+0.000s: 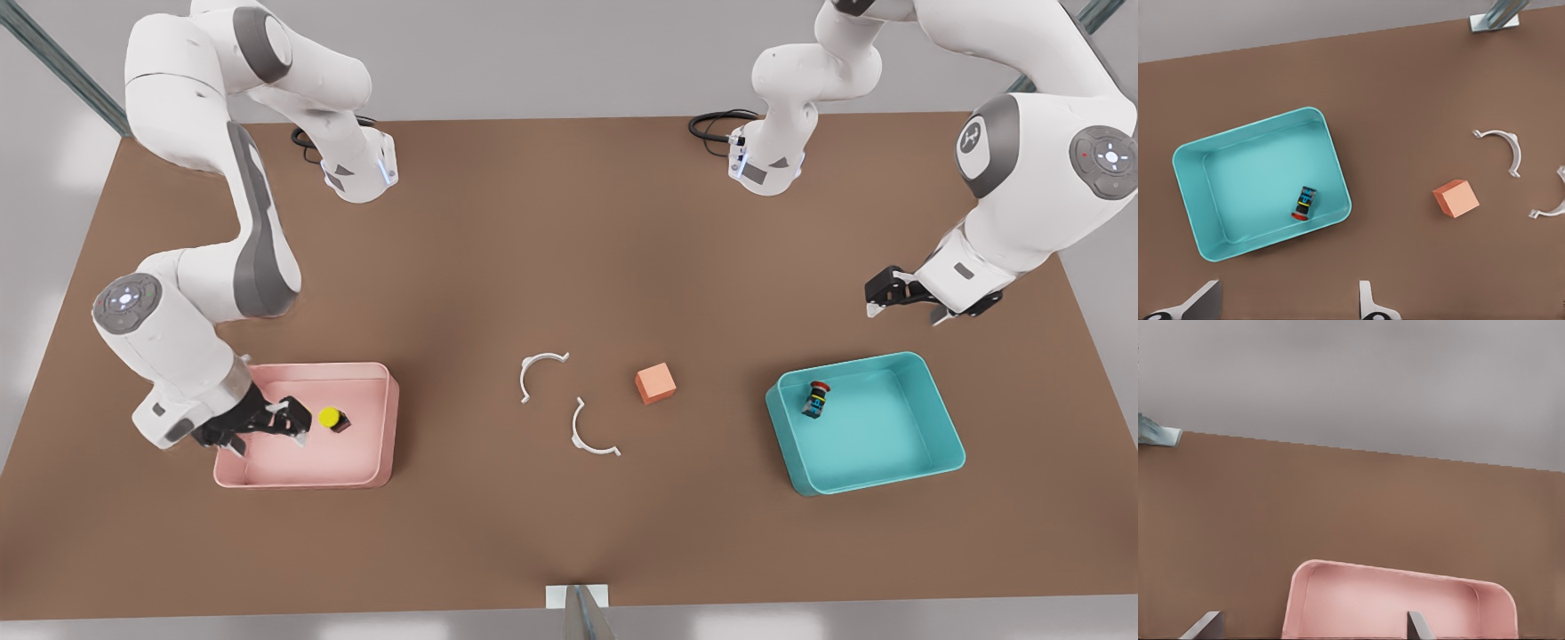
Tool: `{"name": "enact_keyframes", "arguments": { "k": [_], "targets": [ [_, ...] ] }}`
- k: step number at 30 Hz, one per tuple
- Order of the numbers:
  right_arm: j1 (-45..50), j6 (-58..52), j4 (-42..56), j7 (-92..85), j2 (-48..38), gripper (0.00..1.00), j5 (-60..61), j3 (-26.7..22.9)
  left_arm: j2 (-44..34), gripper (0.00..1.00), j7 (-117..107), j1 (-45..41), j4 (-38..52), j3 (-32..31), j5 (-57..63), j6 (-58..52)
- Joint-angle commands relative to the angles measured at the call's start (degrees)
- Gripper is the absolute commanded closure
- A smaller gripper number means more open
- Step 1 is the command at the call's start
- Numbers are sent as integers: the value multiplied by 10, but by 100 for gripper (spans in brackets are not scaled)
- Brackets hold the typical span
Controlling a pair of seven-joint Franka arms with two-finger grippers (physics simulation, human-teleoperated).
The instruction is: Place the red button in the blue storage box with the left arm, and place the yellow button in the pink storage box with the right arm
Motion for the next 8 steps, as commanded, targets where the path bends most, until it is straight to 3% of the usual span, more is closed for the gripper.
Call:
{"name": "enact_keyframes", "arguments": {
  "k": [1,2,4,8],
  "targets": [
    [2,-173,-10,31,-67,0,6,-12,-1,0,-50,-1,0,0,-1,-4],
    [26,-176,-81,31,-112,0,7,-47,-1,0,-49,-1,0,0,-1,-4],
    [27,-179,-158,32,-153,0,9,-53,-1,0,-49,0,0,0,-1,-4],
    [42,-193,-100,34,-124,0,21,-62,-1,0,-49,-1,0,0,-1,-4]
  ]
}}
